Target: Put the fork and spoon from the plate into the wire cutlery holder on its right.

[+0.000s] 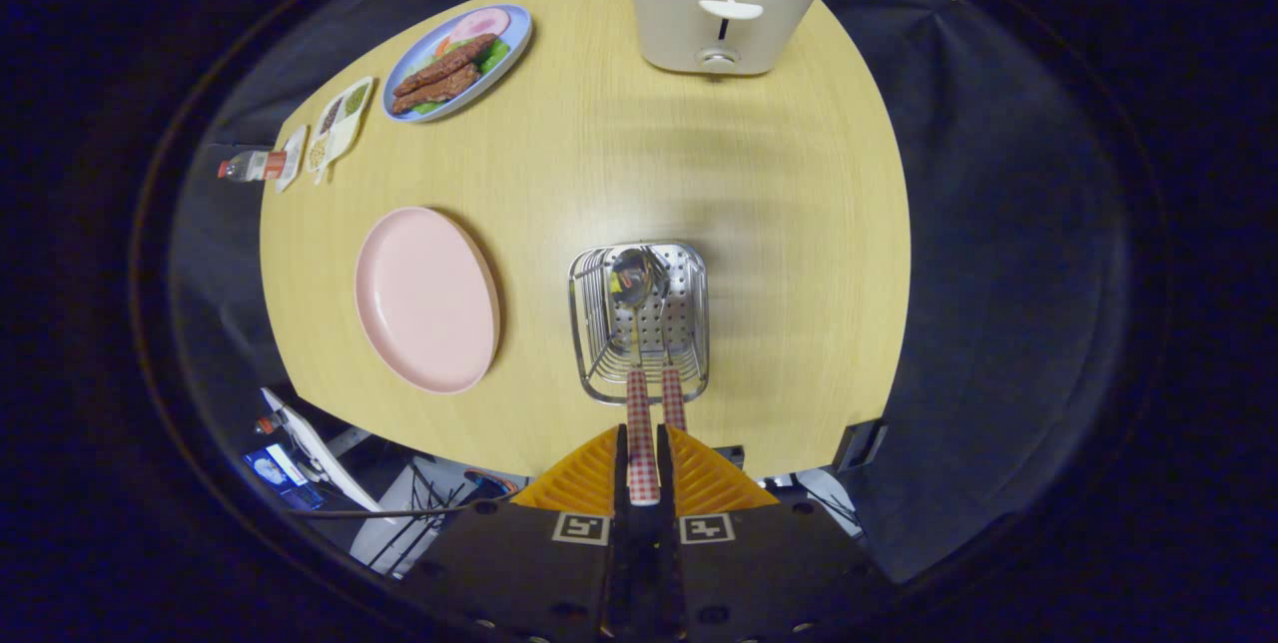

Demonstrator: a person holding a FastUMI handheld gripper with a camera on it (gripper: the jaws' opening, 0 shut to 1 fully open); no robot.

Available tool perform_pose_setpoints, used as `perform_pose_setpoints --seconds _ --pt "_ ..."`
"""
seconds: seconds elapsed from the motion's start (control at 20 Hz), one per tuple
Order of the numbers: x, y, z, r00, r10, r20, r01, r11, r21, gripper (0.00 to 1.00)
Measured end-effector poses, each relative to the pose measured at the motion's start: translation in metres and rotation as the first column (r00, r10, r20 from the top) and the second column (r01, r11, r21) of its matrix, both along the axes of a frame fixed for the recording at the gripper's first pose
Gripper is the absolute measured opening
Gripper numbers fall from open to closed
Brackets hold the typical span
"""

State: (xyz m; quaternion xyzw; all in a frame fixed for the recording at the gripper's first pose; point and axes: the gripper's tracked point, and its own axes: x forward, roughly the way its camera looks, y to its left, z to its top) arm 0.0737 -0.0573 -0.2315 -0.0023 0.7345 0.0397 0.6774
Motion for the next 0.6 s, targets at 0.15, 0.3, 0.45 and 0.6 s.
perform_pose_setpoints --seconds 0.15,0.3,0.45,0.6 --pt "0.013 0.004 0.011 0.996 -0.011 0.088 0.008 1.000 0.030 0.19" --pt "0.032 0.014 0.033 0.967 -0.008 0.256 -0.013 0.996 0.083 0.50" --pt "0.054 0.025 0.068 0.875 -0.003 0.484 -0.061 0.991 0.116 0.76" --pt "0.071 0.039 0.122 0.690 -0.047 0.722 -0.089 0.985 0.150 0.92"
